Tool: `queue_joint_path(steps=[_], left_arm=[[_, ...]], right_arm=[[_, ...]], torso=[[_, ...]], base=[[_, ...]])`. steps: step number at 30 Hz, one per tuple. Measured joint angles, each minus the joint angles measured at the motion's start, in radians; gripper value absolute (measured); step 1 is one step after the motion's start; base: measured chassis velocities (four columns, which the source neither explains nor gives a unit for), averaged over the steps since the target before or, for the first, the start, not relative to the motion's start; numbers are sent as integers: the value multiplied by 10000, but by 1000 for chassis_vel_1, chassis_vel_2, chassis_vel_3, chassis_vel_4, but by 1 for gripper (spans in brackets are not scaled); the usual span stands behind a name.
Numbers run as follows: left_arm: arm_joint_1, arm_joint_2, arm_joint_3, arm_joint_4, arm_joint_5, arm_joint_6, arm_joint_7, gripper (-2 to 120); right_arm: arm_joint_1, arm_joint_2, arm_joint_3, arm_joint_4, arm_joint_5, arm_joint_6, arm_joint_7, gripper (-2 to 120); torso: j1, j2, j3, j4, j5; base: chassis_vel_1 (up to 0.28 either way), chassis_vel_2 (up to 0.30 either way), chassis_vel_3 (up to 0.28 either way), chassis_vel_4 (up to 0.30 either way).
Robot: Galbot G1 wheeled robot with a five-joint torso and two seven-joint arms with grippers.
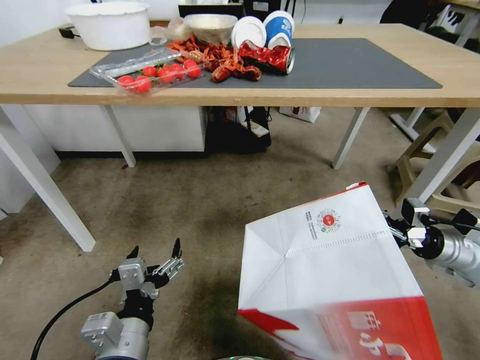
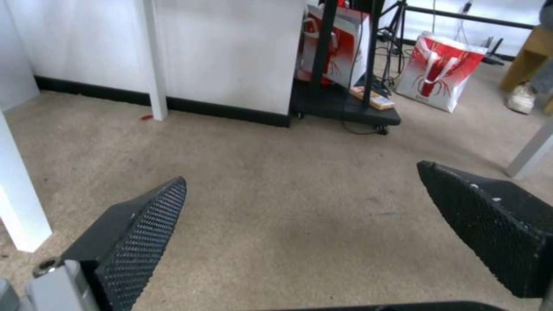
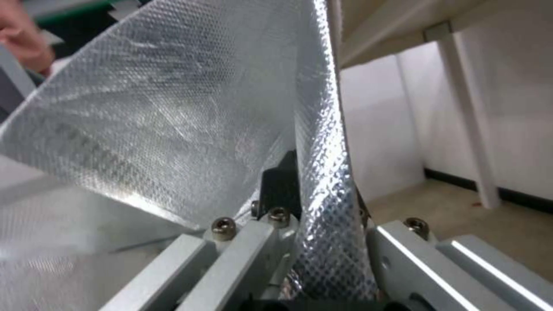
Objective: Pick up the food delivery bag from the floor and place it on the table.
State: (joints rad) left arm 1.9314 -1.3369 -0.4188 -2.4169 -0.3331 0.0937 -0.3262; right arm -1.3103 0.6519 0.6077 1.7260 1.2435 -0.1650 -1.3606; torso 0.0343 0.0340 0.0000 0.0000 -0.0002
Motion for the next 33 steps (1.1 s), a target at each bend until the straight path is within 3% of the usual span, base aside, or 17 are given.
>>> queue_joint_path(steps=[33], left_arm=[[-258, -13, -26, -68, -376, 226, -374, 100]], right_arm=[[-458, 616, 40, 518, -427, -250, -506, 0]], torso=[[0, 0, 1, 0, 2]], base=[[0, 0, 0, 0]])
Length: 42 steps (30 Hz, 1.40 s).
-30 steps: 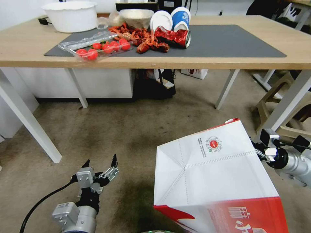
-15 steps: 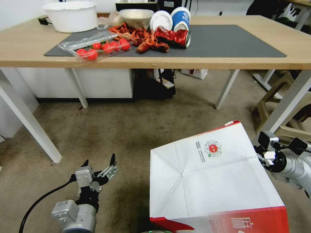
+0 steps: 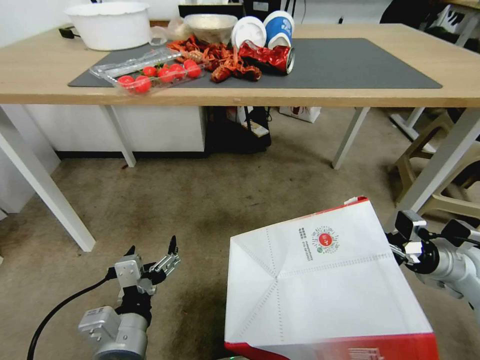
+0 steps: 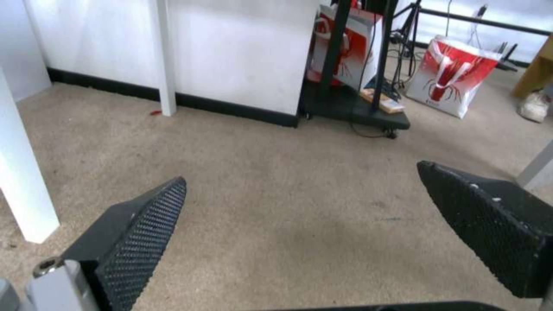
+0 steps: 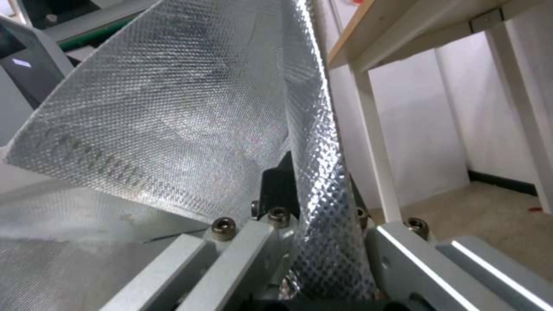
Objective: Pick up the food delivery bag from the floor and place it on the table.
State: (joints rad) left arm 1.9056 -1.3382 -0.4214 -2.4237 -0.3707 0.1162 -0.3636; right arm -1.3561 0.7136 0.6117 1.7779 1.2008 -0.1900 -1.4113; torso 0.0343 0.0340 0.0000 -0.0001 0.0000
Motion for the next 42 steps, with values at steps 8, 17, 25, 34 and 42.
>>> queue_joint_path(steps=[8, 17, 25, 34, 42], left_arm=[[120, 20, -54, -179, -125, 50, 354, 100], [221, -1, -52, -192, -144, -133, 479, 100], [262, 1, -65, -243, -147, -175, 451, 100], [299, 0, -74, -278, -138, -183, 414, 100], [291, -4, -76, -278, -133, -185, 402, 100]], right_arm=[[-101, 75, -37, 228, -75, -10, 24, 0], [-273, 79, 87, 423, -81, -13, 27, 0], [-315, 85, 119, 526, -83, -13, 15, 0], [-281, 52, 122, 544, -83, -13, 15, 0], [-281, 58, 127, 536, -89, -13, -6, 0]], torso=[[3, 22, 12, 0, 0], [26, 272, 240, 0, -1], [34, 638, 594, 0, -1], [96, 1016, 918, 0, -1], [143, 1348, 1201, 0, 0]], base=[[0, 0, 0, 0], [0, 0, 0, 0], [0, 0, 0, 0], [0, 0, 0, 0], [0, 0, 0, 0]])
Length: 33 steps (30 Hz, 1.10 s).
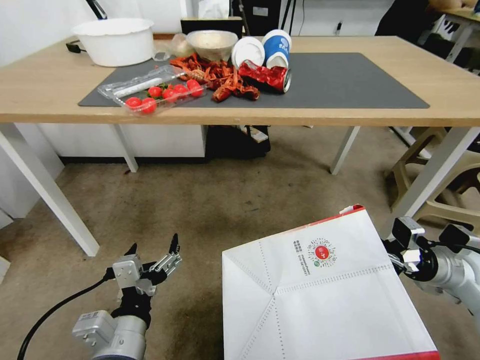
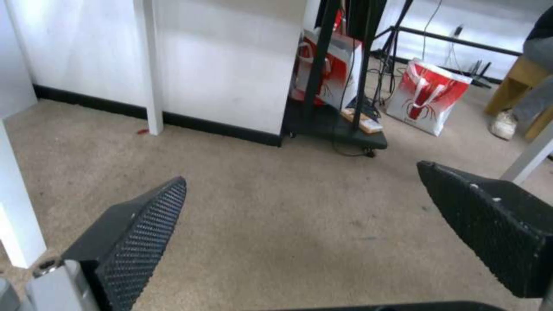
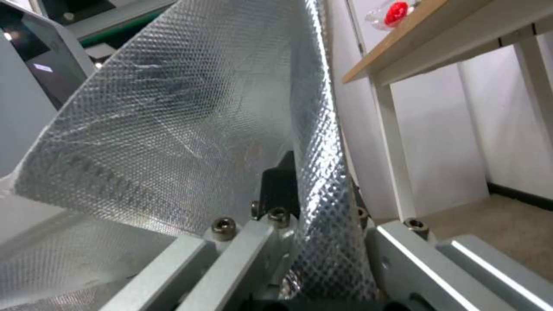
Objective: Pick up the food delivery bag from the floor and place it on the table.
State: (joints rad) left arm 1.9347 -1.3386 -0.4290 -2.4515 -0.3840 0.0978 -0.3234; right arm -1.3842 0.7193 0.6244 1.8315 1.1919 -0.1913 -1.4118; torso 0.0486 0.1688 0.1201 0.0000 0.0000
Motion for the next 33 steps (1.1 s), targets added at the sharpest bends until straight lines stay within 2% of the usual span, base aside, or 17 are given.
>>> queue_joint_path(steps=[33], left_arm=[[-26, -11, -22, -6, 32, 0, -40, 100]], right_arm=[[69, 32, -5, -45, -55, 12, -39, 0]], torso=[[344, 1349, 1006, 0, 0]], base=[[0, 0, 0, 0]])
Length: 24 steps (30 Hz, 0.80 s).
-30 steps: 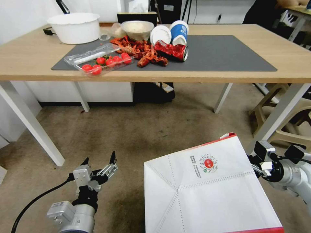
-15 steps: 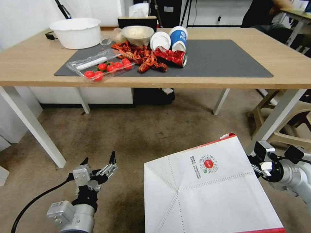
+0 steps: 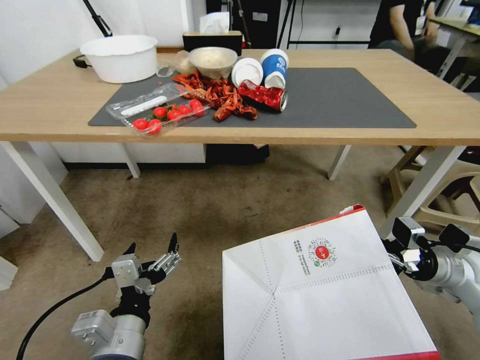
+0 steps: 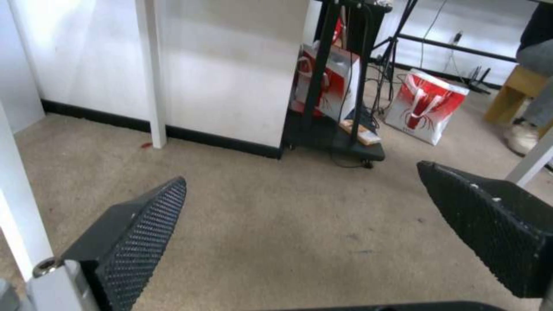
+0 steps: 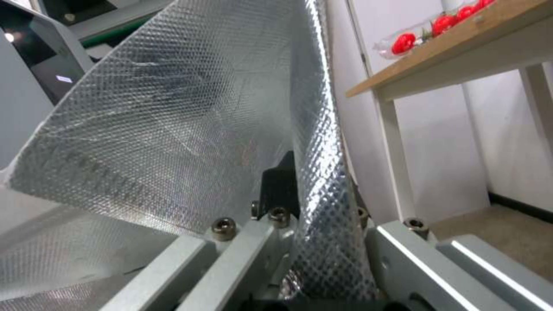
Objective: Pick up the food delivery bag from the floor and place it on the table.
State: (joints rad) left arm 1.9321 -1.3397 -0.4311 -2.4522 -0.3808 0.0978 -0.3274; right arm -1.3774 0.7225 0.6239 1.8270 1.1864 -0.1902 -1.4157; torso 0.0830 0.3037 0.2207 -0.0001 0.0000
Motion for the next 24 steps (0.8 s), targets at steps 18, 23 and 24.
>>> queue_joint_path(steps=[18, 23, 24], left_arm=[[-27, -50, 34, -6, 18, 0, -12, 100], [-36, -51, 35, -1, 12, 0, -23, 100], [-34, -51, 35, -1, 9, 1, -29, 100]], right_arm=[[6, -1, -1, 25, 27, 2, 0, 0], [0, 24, -1, 52, 36, 2, -1, 0], [-1, 25, -1, 62, 37, 2, -1, 0]], torso=[[167, 555, 389, 0, 0], [261, 829, 570, 0, 0], [288, 917, 630, 0, 0]], base=[[0, 0, 0, 0], [0, 0, 0, 0], [0, 0, 0, 0]])
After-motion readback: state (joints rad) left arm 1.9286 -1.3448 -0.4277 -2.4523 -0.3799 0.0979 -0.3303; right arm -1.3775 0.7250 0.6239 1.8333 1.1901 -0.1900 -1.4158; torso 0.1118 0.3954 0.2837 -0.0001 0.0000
